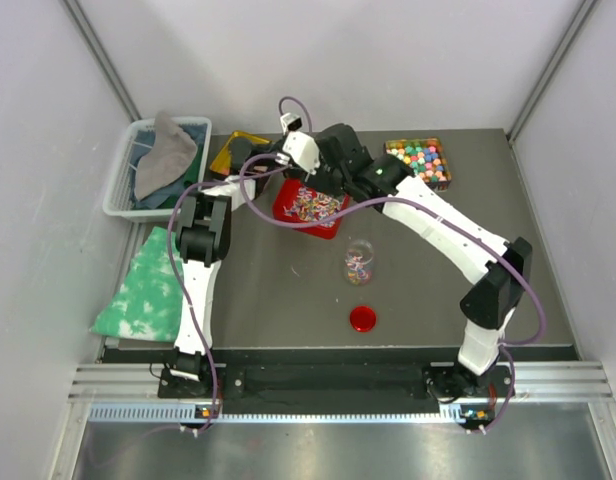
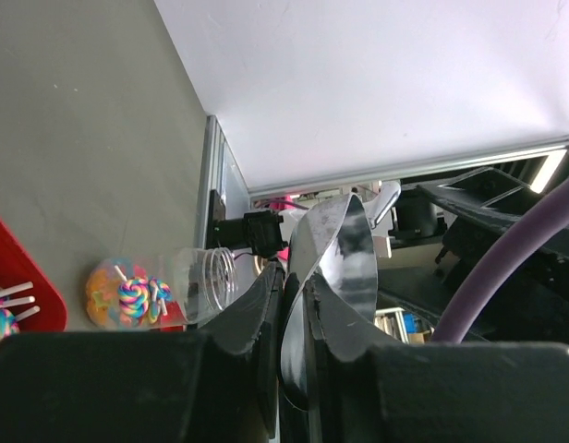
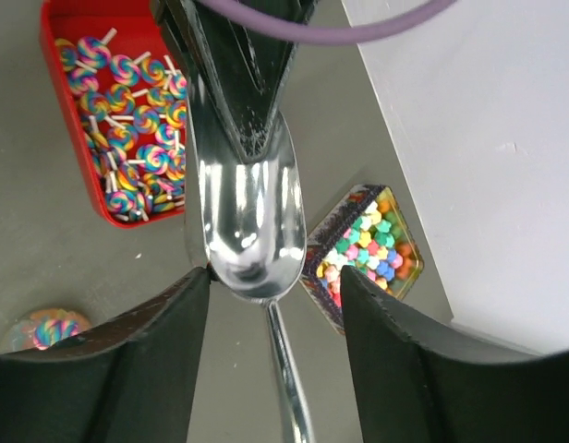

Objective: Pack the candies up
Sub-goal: Pick up the spatula from the storage box, then scoop the fake candies from the storage box.

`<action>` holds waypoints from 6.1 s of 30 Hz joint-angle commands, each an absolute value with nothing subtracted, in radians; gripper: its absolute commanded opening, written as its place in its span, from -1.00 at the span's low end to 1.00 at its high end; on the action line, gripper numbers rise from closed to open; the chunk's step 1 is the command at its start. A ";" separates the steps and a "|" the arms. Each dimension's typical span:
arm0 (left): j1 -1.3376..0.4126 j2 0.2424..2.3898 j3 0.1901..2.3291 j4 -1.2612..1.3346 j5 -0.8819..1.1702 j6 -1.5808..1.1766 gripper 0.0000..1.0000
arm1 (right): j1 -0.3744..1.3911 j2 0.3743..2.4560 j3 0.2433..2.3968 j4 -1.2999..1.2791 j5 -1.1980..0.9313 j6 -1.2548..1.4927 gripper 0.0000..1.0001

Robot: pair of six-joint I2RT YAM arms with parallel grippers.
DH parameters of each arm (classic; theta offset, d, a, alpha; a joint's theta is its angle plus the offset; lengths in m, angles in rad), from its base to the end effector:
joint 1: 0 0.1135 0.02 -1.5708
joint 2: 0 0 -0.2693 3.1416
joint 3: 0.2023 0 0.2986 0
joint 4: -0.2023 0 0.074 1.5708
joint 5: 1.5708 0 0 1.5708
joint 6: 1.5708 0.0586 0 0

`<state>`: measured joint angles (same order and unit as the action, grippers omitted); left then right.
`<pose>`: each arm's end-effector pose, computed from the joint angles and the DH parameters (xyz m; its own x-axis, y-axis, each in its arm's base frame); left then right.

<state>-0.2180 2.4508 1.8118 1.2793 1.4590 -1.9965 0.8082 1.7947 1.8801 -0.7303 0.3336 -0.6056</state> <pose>0.5368 -0.1786 0.2069 -0.9715 0.1111 -0.2096 0.2000 -0.0915 -0.9755 0.3382 0.3262 0.3830 -0.0554 -0.8366 -0.5450 -0.6494 0.4448 -0.6168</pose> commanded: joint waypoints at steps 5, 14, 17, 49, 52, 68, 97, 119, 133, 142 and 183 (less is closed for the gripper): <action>-0.267 2.338 1.842 1.697 1.674 -2.051 -1.00 | 0.721 1.874 2.163 -0.930 0.098 -0.606 0.23; -0.265 2.341 1.853 1.697 1.674 -2.057 -1.00 | 0.655 1.919 2.299 -1.133 -0.026 -0.609 0.07; -0.262 2.345 1.864 1.698 1.674 -2.062 -1.00 | 0.644 1.908 2.307 -1.193 -0.083 -0.591 0.06; -0.256 2.367 1.905 1.698 1.674 -2.080 -1.00 | 0.641 1.733 2.068 -1.200 -0.173 -0.434 -0.03; -0.256 2.368 1.911 1.698 1.672 -2.085 -1.00 | 0.641 1.733 2.028 -1.134 -0.143 -0.420 -0.07; -0.258 2.367 1.898 1.700 1.672 -2.083 -1.00 | 0.683 1.720 1.921 -0.887 0.032 -0.397 -0.35; -0.154 2.549 2.198 1.689 1.677 -2.155 0.07 | 0.721 1.609 1.845 -0.864 0.181 -0.442 -1.00; -0.077 1.982 2.084 -0.035 1.045 -0.375 0.98 | 0.686 1.497 1.844 -0.839 0.210 -0.443 -1.00; -0.140 2.221 1.912 -0.424 0.442 0.106 0.98 | 0.666 1.488 1.911 -0.880 0.222 -0.463 -1.00; -0.198 2.247 1.893 -0.402 0.362 0.112 0.98 | 0.666 1.497 1.924 -0.891 0.224 -0.463 -1.00; -0.314 2.243 2.120 -0.479 0.034 0.322 -1.00 | 0.792 1.617 1.707 -0.917 0.425 -1.063 -1.00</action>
<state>-0.3096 2.3531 2.0666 -0.5446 0.0765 0.2874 0.7719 1.5799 1.7145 -1.0088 0.3164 -0.9295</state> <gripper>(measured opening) 0.025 0.098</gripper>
